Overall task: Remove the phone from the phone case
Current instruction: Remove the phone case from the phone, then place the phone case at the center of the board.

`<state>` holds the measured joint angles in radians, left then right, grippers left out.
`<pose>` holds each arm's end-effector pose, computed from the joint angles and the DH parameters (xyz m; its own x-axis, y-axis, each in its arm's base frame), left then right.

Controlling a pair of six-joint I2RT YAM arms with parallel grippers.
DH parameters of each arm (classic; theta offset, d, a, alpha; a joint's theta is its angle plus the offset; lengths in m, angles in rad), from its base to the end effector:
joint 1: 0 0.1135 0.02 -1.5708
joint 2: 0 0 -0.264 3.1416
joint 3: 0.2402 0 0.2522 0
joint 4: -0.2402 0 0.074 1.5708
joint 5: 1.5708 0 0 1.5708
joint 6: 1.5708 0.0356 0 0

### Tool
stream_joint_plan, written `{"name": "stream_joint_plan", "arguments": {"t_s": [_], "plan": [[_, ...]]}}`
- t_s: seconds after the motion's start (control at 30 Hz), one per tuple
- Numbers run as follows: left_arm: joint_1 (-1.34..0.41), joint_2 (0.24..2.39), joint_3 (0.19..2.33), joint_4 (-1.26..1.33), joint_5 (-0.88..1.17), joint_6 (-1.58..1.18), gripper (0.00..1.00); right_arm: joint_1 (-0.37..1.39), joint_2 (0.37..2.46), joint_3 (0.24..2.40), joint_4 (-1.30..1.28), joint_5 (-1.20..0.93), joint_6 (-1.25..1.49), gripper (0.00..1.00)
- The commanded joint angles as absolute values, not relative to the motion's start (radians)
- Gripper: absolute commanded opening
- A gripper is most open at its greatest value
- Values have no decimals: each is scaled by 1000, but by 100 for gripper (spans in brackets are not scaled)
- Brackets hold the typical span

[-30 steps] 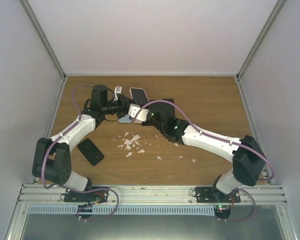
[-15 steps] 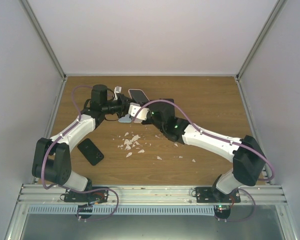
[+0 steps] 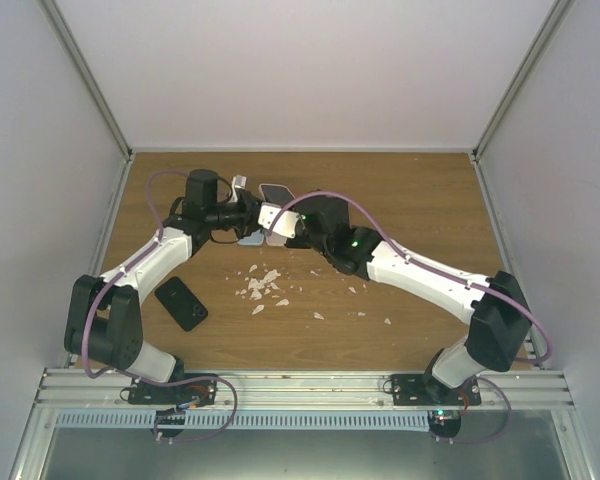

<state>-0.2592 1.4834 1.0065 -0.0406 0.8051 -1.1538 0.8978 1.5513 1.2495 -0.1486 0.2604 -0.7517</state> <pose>0.3103 -0.1088 0.2685 -0.9098 -0.4143 -0.0259 -0.1200 0.3222 -0.9390 0.2342 0.2790 0.3147 0.2191 -0.7838 -0.5811 -0.6317 0.3400 -0.6967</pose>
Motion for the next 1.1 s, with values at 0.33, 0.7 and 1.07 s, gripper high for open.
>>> {"name": "stream_joint_plan", "arguments": {"t_s": [0.33,0.7,1.07], "plan": [[-247,1517,1029,-120,650,-909,0,862,1466,1387,-223,207,-688,0],[-222,1518,1053,-180,653,-760,0,816,1433,1398,-257,163,-657,0],[-71,1551,1163,-338,886,-275,0,768,1375,1338,-266,161,-659,0]]}}
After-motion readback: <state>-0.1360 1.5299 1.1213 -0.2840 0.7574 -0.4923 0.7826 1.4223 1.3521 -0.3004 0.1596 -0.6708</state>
